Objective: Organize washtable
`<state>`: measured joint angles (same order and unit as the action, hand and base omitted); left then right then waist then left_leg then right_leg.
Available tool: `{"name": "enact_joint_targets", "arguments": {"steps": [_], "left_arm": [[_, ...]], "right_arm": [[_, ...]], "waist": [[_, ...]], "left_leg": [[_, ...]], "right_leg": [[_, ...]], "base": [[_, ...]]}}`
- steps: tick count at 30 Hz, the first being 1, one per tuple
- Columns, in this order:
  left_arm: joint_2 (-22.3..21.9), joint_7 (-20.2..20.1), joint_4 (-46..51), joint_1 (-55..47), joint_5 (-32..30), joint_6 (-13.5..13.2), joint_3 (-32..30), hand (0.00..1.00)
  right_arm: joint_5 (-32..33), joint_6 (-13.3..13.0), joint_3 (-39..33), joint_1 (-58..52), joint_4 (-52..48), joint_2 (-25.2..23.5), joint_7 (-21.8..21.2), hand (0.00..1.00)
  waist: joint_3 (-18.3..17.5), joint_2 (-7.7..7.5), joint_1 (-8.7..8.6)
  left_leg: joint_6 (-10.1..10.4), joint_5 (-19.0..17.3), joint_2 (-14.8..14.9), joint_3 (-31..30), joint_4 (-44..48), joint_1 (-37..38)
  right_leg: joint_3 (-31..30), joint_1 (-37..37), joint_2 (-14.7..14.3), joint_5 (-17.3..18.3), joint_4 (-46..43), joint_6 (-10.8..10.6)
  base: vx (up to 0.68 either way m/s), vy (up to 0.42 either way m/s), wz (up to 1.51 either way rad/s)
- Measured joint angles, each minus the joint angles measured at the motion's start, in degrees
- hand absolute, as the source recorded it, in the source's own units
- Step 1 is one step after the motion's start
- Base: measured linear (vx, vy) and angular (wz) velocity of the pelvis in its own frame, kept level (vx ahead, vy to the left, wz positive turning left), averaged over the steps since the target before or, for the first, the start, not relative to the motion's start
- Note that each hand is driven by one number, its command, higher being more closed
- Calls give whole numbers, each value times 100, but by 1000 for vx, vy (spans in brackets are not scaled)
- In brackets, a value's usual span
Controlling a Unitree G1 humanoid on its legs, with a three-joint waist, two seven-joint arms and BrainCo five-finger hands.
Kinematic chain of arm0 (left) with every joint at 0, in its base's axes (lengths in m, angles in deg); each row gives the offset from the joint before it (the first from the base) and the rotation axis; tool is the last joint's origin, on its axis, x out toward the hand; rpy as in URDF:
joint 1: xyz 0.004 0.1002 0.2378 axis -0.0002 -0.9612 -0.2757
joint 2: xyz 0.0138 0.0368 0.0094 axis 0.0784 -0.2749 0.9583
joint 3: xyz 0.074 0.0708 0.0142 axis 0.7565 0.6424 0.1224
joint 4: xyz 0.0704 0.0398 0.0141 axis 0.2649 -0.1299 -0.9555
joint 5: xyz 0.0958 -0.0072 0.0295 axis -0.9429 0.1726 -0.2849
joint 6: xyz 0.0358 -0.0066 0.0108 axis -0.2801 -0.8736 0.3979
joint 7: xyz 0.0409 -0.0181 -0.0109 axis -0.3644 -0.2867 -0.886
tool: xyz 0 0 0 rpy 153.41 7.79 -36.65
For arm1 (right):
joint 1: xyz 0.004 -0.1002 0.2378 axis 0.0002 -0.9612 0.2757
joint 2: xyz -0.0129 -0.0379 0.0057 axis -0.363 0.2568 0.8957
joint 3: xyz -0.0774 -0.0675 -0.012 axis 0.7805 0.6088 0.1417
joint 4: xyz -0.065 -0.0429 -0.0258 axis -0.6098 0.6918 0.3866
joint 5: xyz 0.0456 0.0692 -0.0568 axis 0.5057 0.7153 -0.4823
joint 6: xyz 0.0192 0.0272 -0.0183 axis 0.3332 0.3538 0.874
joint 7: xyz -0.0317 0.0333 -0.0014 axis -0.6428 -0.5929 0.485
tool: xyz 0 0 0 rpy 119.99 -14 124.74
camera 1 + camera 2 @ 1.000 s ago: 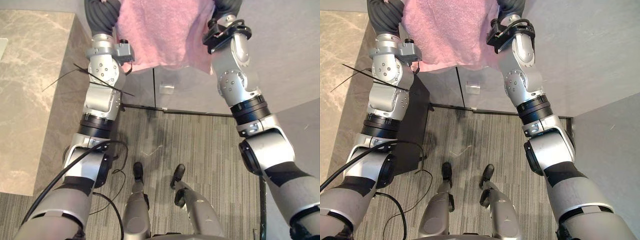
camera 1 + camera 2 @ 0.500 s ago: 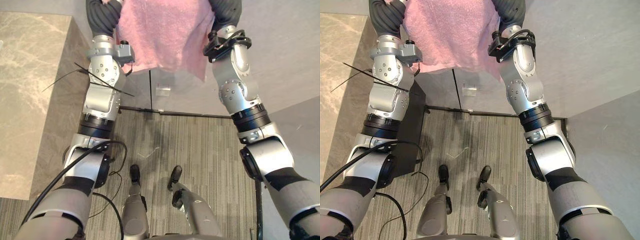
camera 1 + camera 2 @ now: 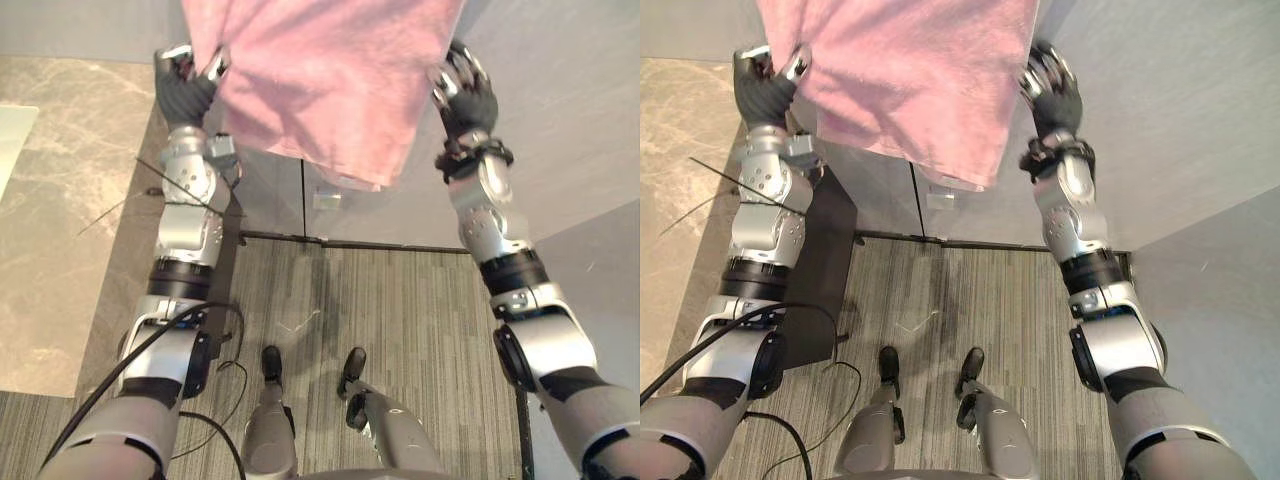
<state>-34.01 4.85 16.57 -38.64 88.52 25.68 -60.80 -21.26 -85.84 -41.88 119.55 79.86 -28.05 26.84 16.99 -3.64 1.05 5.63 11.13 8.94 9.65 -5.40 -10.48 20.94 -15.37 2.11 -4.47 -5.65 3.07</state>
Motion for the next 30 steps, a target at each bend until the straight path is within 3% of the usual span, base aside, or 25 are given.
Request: {"name": "enact_joint_targets", "arguments": {"steps": [3, 9, 14, 19, 22, 26, 30], "left_arm": [[-71, -5, 42, -587, -11, 161, -46, 0], [-608, -417, 1229, -2509, -42, 375, -7, 0], [-666, -1139, 2276, -4454, -83, 493, -23, 0], [-635, -1789, 3380, -5737, 116, 597, -114, 0], [-456, -2007, 3891, -5960, 412, 599, -139, 0], [-95, -1982, 4481, -5811, 975, 461, -141, 0], [149, -1937, 4757, -5570, 1918, 170, -137, 0]], "right_arm": [[-71, 82, -94, -450, -41, 92, -12, 0], [-407, 335, -210, -2461, -967, 15, -222, 0], [-959, 697, -279, -4162, -1447, -67, -922, 0], [-1031, 706, -257, -5091, -2585, -75, -1488, 0], [-667, 684, 261, -5200, -3483, -59, -1876, 0], [130, 505, 1266, -4840, -4173, -82, -2334, 0], [787, 307, 1920, -4428, -4204, -355, -2335, 0]], "waist": [[-67, 68, -14], [-468, 320, 5], [-860, 438, -4], [-1023, 527, -5], [-1106, 546, 16], [-1338, 555, 99], [-1448, 562, 158]], "left_leg": [[-14, -9, 0, 11, -4, 25], [-17, -122, -11, 76, -1, 202], [3, -330, 9, 193, -2, 499], [43, -455, 23, 303, -1, 816], [49, -505, 33, 307, -1, 983], [48, -572, 24, 304, -2, 1183], [68, -620, 16, 290, -7, 1236]], "right_leg": [[-19, 64, -16, -13, 111, -66], [-59, 347, -56, -87, 413, -124], [-208, 649, -125, -75, 626, -154], [-255, 1052, -183, -103, 895, -202], [-247, 1270, -209, -108, 998, -209], [-230, 1535, -216, -116, 1119, -228], [-205, 1612, -205, -94, 1122, -260]], "base": [[-57, 3, -3], [22, 10, -2], [70, 29, -15], [56, 37, -6], [46, 41, 1], [34, 40, 4], [17, 46, 5]]}}
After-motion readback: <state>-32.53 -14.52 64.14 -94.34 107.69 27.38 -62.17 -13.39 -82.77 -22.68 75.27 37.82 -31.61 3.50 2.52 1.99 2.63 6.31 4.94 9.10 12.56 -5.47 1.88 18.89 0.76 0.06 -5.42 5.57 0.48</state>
